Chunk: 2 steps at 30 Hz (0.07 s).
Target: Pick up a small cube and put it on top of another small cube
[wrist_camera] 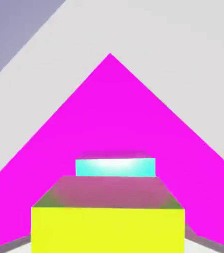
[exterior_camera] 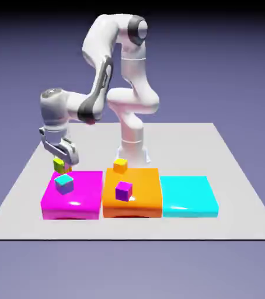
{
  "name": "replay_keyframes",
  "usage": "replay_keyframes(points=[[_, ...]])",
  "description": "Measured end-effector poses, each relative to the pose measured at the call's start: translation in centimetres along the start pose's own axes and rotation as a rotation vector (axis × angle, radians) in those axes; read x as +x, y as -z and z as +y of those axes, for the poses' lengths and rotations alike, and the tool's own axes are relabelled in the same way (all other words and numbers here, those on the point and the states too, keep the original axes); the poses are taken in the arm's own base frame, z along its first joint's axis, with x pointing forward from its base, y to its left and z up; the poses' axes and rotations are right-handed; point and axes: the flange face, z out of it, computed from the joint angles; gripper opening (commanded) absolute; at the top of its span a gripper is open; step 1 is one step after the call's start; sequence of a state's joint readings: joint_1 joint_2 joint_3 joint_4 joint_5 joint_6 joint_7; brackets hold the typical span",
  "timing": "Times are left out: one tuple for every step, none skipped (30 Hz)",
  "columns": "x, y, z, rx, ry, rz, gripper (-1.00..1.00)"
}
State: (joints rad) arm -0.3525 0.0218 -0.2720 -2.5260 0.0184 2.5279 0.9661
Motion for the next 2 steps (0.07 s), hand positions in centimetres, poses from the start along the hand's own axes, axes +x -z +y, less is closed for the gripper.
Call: replay_keyframes(points=[[-0.03, 0.00, -0.02, -0.001, 0.001, 0.001, 1.00], [0.01, 0.00, 0.01, -0.001, 0.000, 0.001, 1.00]])
